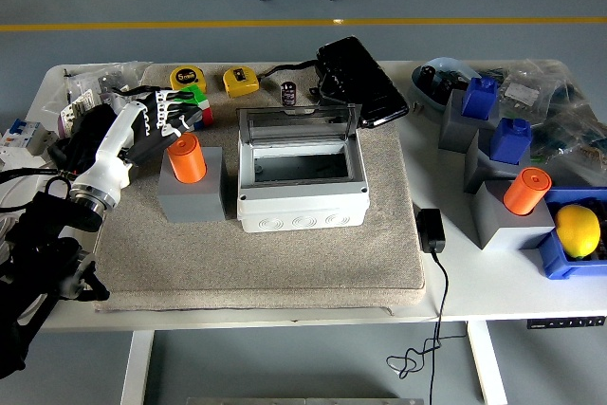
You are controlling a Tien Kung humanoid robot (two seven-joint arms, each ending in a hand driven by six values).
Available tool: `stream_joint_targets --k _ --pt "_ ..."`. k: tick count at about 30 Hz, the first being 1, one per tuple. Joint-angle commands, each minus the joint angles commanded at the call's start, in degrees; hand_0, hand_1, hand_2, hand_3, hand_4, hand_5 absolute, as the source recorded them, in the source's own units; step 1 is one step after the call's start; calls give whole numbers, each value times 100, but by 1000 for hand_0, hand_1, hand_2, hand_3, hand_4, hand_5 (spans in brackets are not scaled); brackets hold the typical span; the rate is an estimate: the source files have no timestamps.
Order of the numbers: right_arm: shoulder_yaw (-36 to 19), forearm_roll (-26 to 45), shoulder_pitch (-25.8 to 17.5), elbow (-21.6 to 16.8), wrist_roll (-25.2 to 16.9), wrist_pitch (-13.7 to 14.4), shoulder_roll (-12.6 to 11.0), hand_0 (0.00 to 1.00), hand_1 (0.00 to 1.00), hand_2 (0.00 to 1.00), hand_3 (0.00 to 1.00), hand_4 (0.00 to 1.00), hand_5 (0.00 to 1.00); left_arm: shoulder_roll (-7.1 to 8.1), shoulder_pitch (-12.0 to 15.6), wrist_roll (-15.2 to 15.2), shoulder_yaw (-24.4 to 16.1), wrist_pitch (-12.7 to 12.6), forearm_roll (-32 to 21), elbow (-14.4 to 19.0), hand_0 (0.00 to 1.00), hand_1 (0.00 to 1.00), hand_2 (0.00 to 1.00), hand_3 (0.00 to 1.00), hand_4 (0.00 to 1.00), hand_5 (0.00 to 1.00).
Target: Fetch the battery,place it into the box,close the lid of the box
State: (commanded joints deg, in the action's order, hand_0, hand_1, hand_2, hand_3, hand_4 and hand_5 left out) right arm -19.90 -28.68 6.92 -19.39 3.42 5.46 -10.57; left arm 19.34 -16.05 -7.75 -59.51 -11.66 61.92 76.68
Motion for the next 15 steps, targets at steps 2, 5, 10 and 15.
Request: stream_joint_targets --k 2,5,10,15 --pt "1 -1 -1 0 -5 -3 1 729 691 692 667 998 588 0 -5 -77 48 -12 -58 -35 753 721 673 701 998 330" --pt "11 15 4 3 -16 -29 -1 729 691 692 667 998 588 -25 -27 -181 155 -28 -117 -146 753 721 673 701 998 330" --pt "6 16 15 -1 -22 -47 -3 729 691 693 667 998 591 -71 -40 -343 300 13 -325 -279 737 711 659 691 998 286" --pt "8 9 16 -3 -22 -46 -4 729 691 693 668 998 589 -101 -45 -401 401 42 -478 -363 700 686 629 626 998 236"
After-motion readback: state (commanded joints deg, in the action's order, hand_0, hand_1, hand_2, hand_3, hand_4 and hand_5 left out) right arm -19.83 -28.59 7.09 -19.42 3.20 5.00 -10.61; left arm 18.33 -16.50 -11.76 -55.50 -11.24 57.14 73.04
